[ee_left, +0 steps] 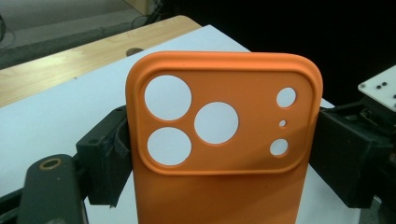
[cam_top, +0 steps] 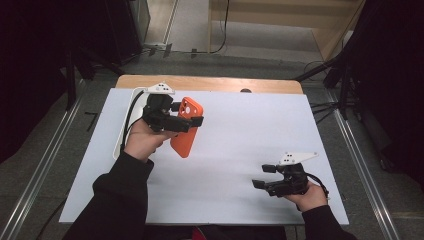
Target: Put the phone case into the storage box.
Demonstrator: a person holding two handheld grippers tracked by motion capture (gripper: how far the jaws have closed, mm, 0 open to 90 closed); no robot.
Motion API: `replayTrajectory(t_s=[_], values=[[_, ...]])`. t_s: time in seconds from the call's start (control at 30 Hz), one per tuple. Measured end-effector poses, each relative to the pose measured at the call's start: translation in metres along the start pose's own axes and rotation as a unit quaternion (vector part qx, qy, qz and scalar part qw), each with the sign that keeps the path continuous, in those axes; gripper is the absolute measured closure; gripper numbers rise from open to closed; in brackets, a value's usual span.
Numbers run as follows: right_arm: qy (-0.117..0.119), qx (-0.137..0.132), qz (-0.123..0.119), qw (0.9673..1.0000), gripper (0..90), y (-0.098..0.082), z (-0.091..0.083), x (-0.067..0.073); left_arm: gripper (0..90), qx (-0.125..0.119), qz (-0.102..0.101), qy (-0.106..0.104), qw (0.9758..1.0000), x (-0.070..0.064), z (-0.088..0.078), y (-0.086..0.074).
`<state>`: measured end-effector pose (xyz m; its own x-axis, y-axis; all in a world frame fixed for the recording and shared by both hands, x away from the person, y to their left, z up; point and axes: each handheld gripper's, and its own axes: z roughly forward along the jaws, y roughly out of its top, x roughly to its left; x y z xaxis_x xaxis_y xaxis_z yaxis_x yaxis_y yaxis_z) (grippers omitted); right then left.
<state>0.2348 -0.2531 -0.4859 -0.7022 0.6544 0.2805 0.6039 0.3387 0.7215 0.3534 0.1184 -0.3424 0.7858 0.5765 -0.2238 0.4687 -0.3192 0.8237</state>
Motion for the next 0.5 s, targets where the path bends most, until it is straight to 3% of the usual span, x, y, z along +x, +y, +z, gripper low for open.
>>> replayTrajectory(t_s=[0.27, 0.5], values=[[0.011, 0.001, 0.009, 0.9999, 25.4, 0.0, 0.002, 0.002, 15.8, -0.01, -0.003, 0.021, 0.9997, 0.008, -0.009, 0.004], [0.006, -0.007, 0.014, 0.9999, 25.4, -0.001, -0.001, 0.002, 15.8, -0.022, -0.012, 0.037, 0.999, 0.02, -0.019, 0.008]])
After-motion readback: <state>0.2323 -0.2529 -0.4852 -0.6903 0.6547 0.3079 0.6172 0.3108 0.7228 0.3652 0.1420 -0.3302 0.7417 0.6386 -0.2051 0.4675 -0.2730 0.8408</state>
